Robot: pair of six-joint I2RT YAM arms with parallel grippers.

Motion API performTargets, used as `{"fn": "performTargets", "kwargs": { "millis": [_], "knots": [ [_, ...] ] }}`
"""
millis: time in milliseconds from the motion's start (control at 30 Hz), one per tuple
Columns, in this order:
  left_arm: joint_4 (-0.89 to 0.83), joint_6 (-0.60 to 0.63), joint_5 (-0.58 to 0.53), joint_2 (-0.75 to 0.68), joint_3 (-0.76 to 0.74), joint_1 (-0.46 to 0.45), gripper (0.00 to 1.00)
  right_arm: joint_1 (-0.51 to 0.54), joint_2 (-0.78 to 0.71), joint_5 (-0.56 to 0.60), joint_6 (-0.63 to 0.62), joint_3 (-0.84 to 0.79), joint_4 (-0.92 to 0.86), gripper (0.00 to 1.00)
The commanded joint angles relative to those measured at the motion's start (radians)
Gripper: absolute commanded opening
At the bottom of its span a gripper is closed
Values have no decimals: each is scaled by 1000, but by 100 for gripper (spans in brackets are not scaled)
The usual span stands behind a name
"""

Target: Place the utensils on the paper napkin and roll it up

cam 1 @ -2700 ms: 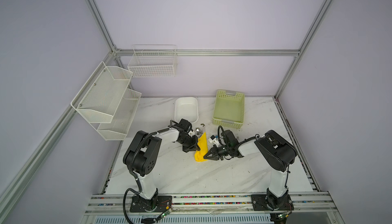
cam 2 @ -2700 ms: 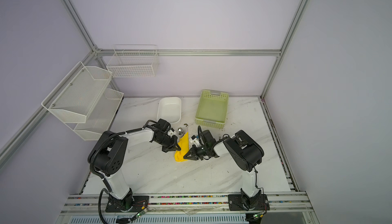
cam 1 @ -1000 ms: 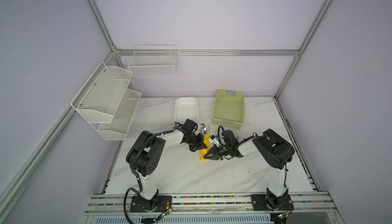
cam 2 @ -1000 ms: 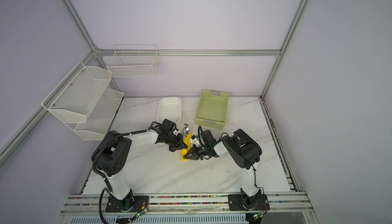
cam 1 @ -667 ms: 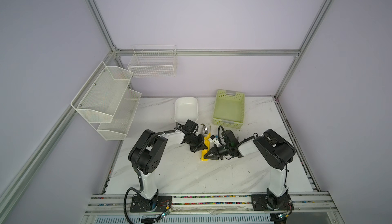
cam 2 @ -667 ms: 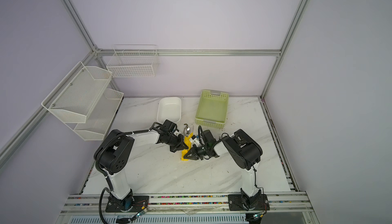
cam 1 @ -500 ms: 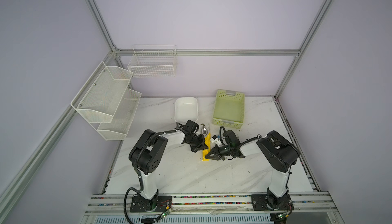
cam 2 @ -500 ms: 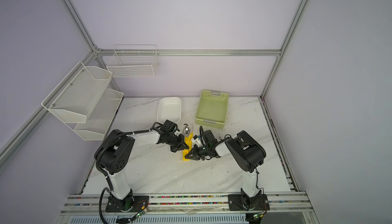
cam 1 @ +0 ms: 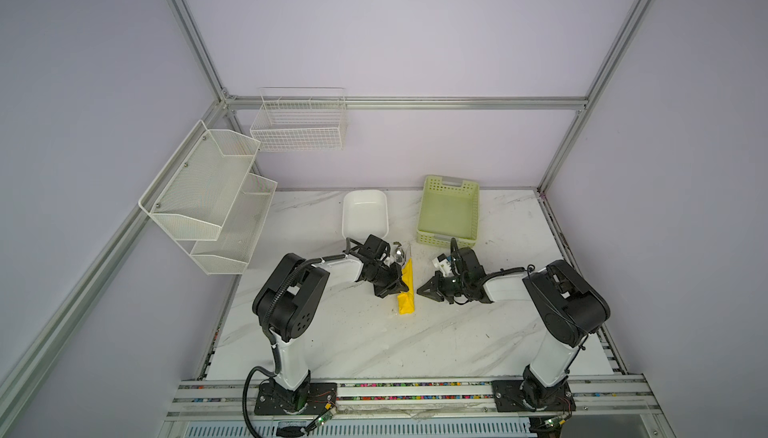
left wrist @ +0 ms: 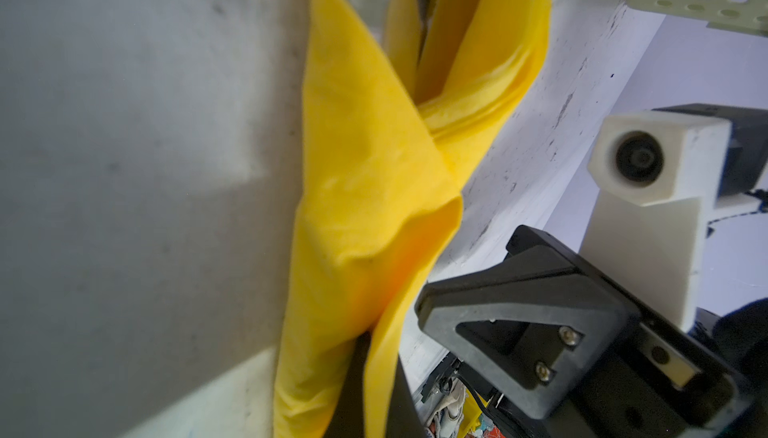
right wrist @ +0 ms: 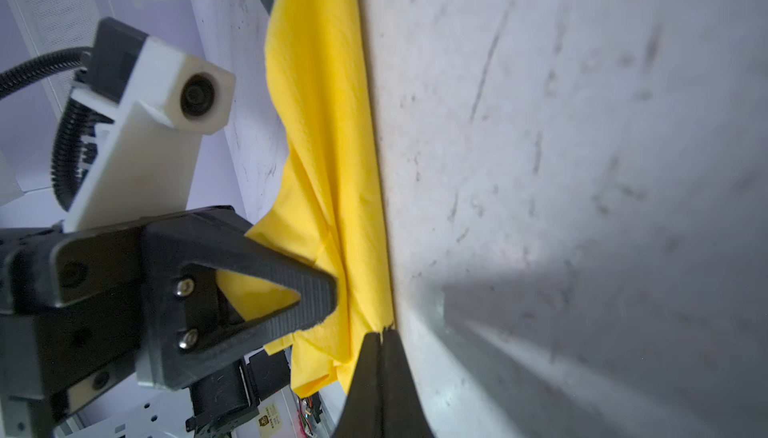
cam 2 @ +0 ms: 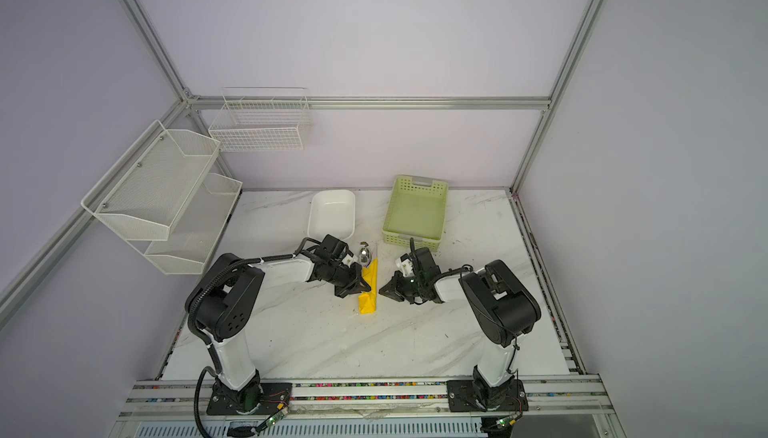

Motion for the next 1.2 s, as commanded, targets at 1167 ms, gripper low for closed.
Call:
{"fn": "performTargets", "kwargs": {
  "millis": [1167],
  "knots": [
    [-90,36,7,-69,52,-10,0,49,195,-78,-3,38,65,0]
  ]
}}
